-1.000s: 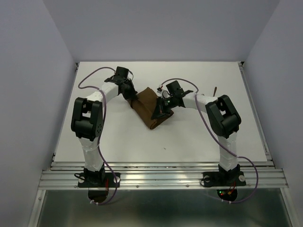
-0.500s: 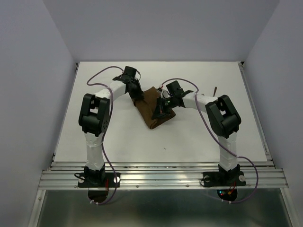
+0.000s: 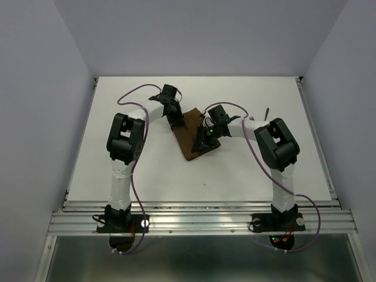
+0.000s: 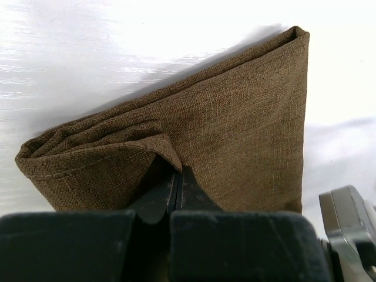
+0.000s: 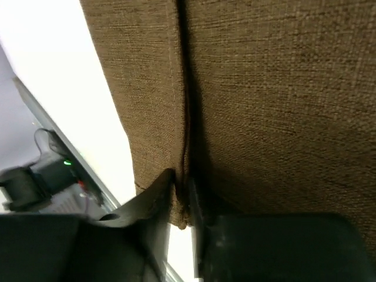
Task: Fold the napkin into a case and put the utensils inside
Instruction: Fold the lower triangle-folded napkin at the center of the board.
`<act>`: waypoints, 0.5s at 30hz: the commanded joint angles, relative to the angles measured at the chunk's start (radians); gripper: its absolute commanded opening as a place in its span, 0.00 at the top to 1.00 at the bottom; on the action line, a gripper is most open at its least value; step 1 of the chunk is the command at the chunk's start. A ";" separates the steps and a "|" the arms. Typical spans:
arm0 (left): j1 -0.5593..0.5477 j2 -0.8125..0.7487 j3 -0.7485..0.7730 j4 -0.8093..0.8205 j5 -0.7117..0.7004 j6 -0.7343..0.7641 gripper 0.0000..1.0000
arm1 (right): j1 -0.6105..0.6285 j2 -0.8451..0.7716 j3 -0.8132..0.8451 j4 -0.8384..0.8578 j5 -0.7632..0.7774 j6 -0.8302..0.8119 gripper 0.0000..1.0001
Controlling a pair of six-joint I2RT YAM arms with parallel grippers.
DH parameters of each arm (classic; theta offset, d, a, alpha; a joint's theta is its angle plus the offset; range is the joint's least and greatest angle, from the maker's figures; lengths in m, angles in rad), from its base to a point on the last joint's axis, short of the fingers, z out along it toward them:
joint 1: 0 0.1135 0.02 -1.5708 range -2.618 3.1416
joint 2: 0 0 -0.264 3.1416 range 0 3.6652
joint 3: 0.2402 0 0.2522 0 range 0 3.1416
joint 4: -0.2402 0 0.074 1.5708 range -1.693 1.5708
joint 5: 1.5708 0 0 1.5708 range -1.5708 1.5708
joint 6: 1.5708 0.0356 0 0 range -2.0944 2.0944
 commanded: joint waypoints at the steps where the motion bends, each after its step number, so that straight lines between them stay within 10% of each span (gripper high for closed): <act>1: -0.022 0.013 0.026 0.000 -0.034 0.023 1.00 | -0.003 -0.127 -0.020 -0.020 0.092 -0.024 0.57; 4: -0.028 0.016 0.017 0.004 -0.033 0.029 1.00 | -0.003 -0.209 -0.015 -0.078 0.201 -0.063 0.39; 15: -0.036 0.017 -0.001 0.016 -0.030 0.027 1.00 | -0.058 -0.194 0.078 -0.150 0.506 -0.080 0.36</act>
